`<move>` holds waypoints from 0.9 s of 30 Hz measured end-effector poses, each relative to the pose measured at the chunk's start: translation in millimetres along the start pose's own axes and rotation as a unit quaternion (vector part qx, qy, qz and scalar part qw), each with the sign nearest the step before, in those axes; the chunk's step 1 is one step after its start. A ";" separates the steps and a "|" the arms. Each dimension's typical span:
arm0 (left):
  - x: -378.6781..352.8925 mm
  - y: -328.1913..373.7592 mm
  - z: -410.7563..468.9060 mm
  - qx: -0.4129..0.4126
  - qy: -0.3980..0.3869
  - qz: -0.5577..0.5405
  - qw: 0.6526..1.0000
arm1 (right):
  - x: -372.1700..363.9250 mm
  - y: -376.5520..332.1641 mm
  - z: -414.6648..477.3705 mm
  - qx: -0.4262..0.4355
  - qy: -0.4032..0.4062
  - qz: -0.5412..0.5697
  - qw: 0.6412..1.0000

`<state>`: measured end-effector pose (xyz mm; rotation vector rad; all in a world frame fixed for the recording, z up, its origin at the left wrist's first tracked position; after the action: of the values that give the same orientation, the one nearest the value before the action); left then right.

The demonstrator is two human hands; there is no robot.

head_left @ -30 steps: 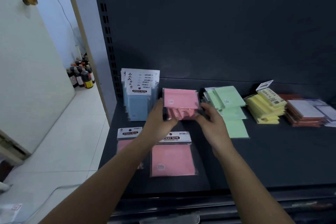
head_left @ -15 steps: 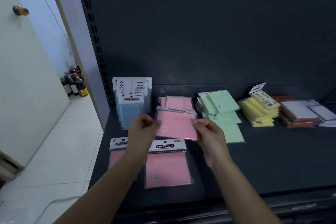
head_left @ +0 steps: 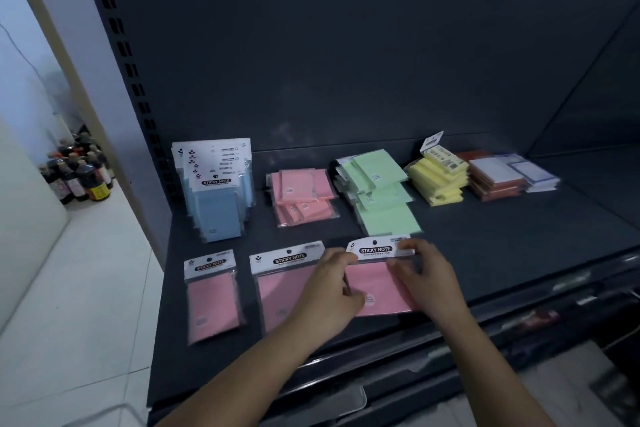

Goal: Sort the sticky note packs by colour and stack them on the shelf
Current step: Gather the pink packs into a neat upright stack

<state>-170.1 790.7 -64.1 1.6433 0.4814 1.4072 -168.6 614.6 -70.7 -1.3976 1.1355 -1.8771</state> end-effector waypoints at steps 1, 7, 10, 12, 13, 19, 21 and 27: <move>-4.0 1.0 0.2 -0.001 -0.004 0.004 1.000 | 3.4 0.7 -1.9 0.004 0.012 -0.030 0.999; -19.0 9.3 0.4 -0.002 -0.004 0.002 1.000 | 23.6 -2.1 -6.8 0.019 0.018 -0.083 0.996; -7.0 9.7 0.4 0.013 0.058 -0.042 0.997 | 17.2 -6.5 -8.8 -0.001 0.024 0.004 1.000; 10.0 5.4 2.3 0.031 0.116 -0.069 0.990 | 1.4 -15.7 -6.9 -0.012 0.005 0.056 0.998; 18.7 2.2 2.5 0.040 0.142 -0.067 0.987 | -8.1 -21.6 -5.9 -0.013 -0.007 0.076 0.997; 55.3 -26.8 -13.0 0.109 0.227 0.018 0.968 | -58.4 -50.4 -11.5 0.016 -0.064 0.108 0.992; 63.3 -36.8 -20.0 0.134 0.227 0.047 0.964 | -68.5 -55.7 -14.0 0.045 -0.076 0.080 0.993; 72.4 -43.8 -34.8 0.131 0.212 0.121 0.961 | -82.8 -61.3 -21.9 0.075 -0.101 -0.063 0.990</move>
<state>-171.3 882.0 -59.2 1.6456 0.7570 1.9660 -158.8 719.0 -61.4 -1.5629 0.8069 -1.8153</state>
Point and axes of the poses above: each hand's wrist, its own z-axis towards the middle knuckle, its own x-axis out of the back of the hand, y = z × x, the point moved 3 cm from there along z, towards the middle knuckle, and after that the axes turned 8 degrees about z, right-handed, at the moved point
